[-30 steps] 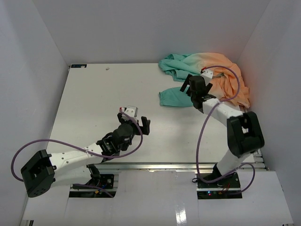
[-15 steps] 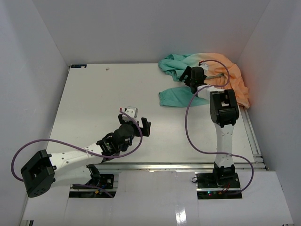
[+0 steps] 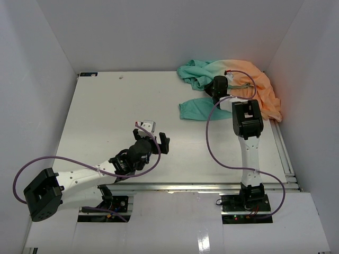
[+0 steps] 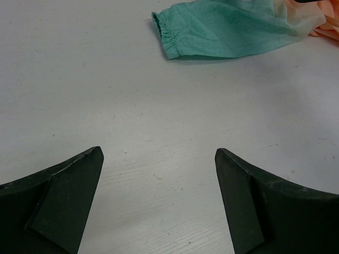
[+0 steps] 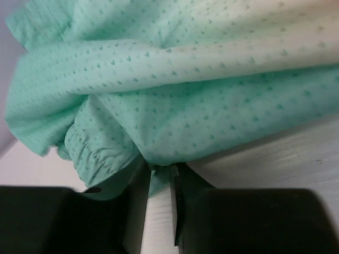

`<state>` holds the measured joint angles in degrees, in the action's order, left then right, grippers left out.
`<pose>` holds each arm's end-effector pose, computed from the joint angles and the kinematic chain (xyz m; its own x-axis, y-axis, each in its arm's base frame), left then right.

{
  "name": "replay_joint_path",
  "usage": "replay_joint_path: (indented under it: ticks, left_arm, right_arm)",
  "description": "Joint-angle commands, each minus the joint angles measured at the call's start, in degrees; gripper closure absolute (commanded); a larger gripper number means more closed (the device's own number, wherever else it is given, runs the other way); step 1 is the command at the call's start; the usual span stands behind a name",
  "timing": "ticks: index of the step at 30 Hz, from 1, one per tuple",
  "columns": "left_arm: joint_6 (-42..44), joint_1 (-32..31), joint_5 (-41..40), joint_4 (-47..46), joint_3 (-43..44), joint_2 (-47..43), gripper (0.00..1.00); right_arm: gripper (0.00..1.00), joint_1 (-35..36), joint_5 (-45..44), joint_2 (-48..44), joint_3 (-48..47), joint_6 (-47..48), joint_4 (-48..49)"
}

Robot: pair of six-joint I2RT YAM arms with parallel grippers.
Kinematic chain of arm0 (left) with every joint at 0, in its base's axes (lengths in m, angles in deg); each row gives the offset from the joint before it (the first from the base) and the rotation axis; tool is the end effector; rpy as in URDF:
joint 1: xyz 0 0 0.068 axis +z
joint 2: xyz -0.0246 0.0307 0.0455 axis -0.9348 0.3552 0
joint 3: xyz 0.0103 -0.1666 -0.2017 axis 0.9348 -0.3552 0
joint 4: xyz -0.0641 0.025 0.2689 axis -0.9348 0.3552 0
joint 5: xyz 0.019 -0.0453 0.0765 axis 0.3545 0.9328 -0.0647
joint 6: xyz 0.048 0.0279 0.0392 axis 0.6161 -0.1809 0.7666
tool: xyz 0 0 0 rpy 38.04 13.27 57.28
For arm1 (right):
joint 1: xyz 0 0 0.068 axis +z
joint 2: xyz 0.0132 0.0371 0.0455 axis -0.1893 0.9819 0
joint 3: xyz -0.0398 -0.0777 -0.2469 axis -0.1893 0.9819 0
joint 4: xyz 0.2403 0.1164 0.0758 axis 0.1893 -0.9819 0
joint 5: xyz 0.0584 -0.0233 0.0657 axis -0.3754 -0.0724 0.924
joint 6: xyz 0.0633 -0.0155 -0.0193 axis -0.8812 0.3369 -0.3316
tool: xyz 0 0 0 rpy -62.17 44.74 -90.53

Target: Zip up the jacket

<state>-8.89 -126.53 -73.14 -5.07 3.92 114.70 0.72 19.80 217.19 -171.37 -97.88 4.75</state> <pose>0.1679 -0.2063 0.2002 -0.3366 -0.1060 -0.9357 0.3138 0.9242 -0.2176 0.5576 0.1051 0.1047 -0.2483 0.6535 -0.7150 0.1927 0.7567 0.6247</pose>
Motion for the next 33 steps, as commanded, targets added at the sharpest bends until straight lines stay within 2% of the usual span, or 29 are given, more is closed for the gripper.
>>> replay_joint_path:
  ticks: [1, 4, 6, 9, 10, 13, 16, 18, 21, 24, 26, 27, 30, 33]
  left_arm:
    - [-0.22, -0.14, -1.64, -0.03, 1.63, -0.12, 0.02]
    - [-0.72, -0.14, -1.45, -0.06, 1.69, -0.47, 0.02]
    - [0.58, -0.14, 1.73, -2.03, 0.91, -2.93, 0.08]
    - [1.9, -0.05, 4.43, -5.11, -1.11, -5.17, 0.08]
    - [1.23, -0.05, 3.23, -4.81, -0.86, -5.37, 0.08]
    - [-1.92, 0.12, 1.94, 3.04, 4.79, -4.07, 0.08]
    - [-3.44, 0.21, 5.46, 9.0, 9.92, -2.86, 0.08]
    - [-1.75, 0.3, 9.75, 8.84, 11.07, -1.31, 0.07]
    - [0.47, 0.39, 11.17, 13.04, 16.7, 4.05, 0.07]
    - [4.28, 0.7, 15.17, 15.64, 21.89, 10.7, 0.07]
    - [5.78, 0.83, 18.7, 18.94, 26.45, 16.04, 0.07]
    - [6.2, 0.83, 19.78, 19.73, 27.87, 17.94, 0.08]
    - [7.46, 0.83, 24.69, 20.55, 31.15, 23.33, 0.09]
    - [8.48, 0.83, 29.11, 20.85, 33.49, 29.68, 0.1]
  right_arm:
    - [0.91, -0.26, 4.7, 0.0, 0.99, 1.69, 2.73]
    - [0.92, -0.83, 15.26, -5.21, 10.32, 4.51, 7.99]
    - [0.92, -0.71, 23.75, -9.73, 18.87, 4.69, 14.11]
    - [0.92, 2.11, 33.33, -21.62, 32.48, 4.6, 14.55]
    - [0.92, 3.26, 33.33, -25.27, 37.44, 4.6, 14.9]
    - [0.92, 9.05, 28.07, -41.3, 60.89, 5.18, 17.94]
    - [0.92, 16.03, 19.66, -52.96, 79.39, 2.09, 22.54]
    - [0.92, 19.8, 15.19, -62.43, 86.14, 1.36, 22.0]
    - [0.85, 22.65, 10.3, -74.39, 91.97, 1.29, 16.18]
    - [0.55, 24.1, 6.01, -87.7, 99.4, 0.08, 14.87]
    - [0.33, 24.22, 2.89, -96.63, 99.42, 1.3, 7.66]
    - [0.29, 24.22, 1.14, -99.6, 98.39, 2.24, 3.84]
    - [0.27, 24.14, -6.41, -108.0, 93.52, 3.54, -7.57]
    - [0.26, 24.07, -10.07, -111.0, 93.59, 3.09, -9.56]
